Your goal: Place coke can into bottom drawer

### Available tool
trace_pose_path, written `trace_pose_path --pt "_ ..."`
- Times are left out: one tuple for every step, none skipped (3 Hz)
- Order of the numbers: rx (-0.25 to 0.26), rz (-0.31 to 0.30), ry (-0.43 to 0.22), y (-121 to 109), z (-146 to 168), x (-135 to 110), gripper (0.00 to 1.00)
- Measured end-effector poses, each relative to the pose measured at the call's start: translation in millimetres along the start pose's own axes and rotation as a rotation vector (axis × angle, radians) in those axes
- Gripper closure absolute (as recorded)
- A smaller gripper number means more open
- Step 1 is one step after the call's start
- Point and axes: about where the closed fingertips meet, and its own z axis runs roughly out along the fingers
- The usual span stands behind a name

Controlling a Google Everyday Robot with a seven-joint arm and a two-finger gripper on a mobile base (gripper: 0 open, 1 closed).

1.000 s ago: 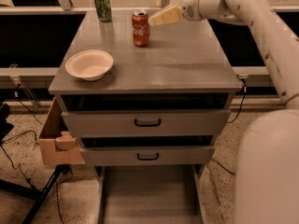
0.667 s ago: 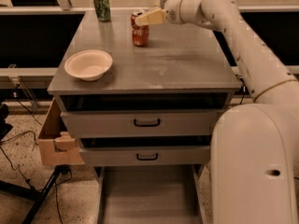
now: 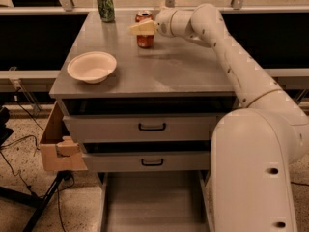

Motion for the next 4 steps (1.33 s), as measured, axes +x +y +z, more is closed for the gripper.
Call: trace_pose_path --pt "-0.023 0.07 -0.091 18.9 18.8 8.4 0.26" --pt "-0.012 0.098 -0.132 23.6 15.7 11.8 0.49" --pt "0.029 0.031 -0.078 16.9 -32.5 3.4 0.72" --pt "0.134 -0.05 -0.027 11.4 -121.6 -43.6 0.95"
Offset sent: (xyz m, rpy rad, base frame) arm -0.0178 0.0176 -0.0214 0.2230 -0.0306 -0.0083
